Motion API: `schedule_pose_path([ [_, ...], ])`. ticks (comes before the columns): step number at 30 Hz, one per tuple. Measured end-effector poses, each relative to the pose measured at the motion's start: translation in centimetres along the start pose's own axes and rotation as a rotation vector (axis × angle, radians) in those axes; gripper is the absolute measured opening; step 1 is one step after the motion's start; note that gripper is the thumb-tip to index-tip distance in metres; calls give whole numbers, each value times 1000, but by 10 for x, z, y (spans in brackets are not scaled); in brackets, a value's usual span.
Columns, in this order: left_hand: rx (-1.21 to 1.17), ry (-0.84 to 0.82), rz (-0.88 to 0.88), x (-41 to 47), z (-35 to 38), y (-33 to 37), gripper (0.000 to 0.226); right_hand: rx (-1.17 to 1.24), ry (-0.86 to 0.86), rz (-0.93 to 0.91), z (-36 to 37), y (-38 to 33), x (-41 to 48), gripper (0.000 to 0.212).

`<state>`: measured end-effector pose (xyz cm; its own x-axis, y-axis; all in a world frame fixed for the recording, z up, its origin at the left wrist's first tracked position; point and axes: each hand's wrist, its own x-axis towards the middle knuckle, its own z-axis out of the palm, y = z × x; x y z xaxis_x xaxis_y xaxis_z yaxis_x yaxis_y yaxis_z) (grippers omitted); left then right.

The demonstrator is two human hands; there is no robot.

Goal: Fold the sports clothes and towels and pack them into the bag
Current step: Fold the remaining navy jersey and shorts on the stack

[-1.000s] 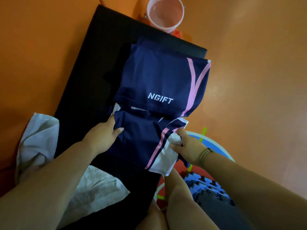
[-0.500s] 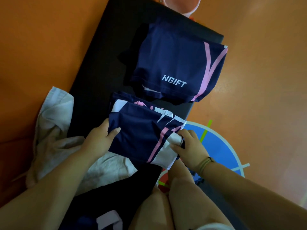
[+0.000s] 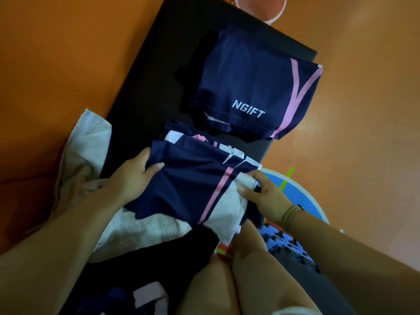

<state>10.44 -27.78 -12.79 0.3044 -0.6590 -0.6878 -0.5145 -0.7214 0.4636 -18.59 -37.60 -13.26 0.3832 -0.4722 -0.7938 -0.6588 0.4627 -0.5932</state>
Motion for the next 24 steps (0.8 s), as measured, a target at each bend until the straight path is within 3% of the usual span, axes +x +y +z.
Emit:
schedule_pose_path([
  [9,221,141,4,49,14,22,32,-179,296,-32,1,-3,41,25],
  [12,230,164,-23,46,16,20,50,-509,381,-35,-4,-3,41,45],
  [14,354,222,21,36,21,16,60,-800,433,-179,-7,-4,38,55],
  [16,438,270,61,23,26,15,59,-1018,420,-323,-9,-3,36,62],
  [19,447,235,26,2,30,18,49,-1145,288,-403,-14,-12,31,62],
  [24,440,46,-141,-47,28,33,44,-1249,-30,-247,-24,-41,13,46],
])
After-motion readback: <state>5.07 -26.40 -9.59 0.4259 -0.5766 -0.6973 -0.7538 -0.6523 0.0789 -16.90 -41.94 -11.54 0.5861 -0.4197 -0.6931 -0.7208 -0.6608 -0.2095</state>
